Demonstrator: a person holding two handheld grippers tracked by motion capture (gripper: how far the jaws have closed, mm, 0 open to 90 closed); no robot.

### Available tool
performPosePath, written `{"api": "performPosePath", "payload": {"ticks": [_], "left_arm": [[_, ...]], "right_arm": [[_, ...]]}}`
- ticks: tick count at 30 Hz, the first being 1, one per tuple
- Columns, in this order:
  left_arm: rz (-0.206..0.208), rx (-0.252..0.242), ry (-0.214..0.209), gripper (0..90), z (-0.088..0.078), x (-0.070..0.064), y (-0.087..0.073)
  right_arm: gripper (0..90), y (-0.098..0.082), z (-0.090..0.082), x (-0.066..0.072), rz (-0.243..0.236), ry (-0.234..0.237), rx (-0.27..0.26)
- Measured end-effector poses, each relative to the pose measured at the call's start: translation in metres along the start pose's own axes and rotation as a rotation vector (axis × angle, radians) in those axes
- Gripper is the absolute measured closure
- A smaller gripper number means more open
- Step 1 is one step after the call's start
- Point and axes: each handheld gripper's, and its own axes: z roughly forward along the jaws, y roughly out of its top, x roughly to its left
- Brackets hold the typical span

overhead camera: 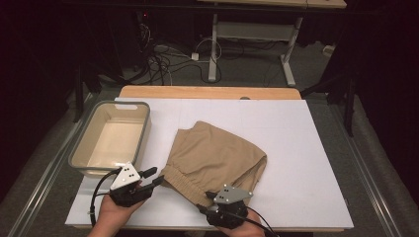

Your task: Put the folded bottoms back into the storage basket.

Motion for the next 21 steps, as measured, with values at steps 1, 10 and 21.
{"api": "performPosePath", "payload": {"ticks": [1, 10, 21], "left_arm": [[0.007, -0.026, -0.014, 59.0, 0.0, -0.004, 0.003], [0.039, 0.148, 0.142, 69.3, 0.041, 0.015, -0.007], [-0.003, 0.22, 0.094, 71.6, 0.043, 0.025, -0.021]], "right_arm": [[52.0, 0.0, 0.0, 0.0, -0.001, 0.0, 0.001], [46.4, -0.003, -0.001, 0.004, -0.062, -0.043, 0.02], [28.7, -0.002, 0.011, 0.011, -0.08, -0.105, 0.072]]}}
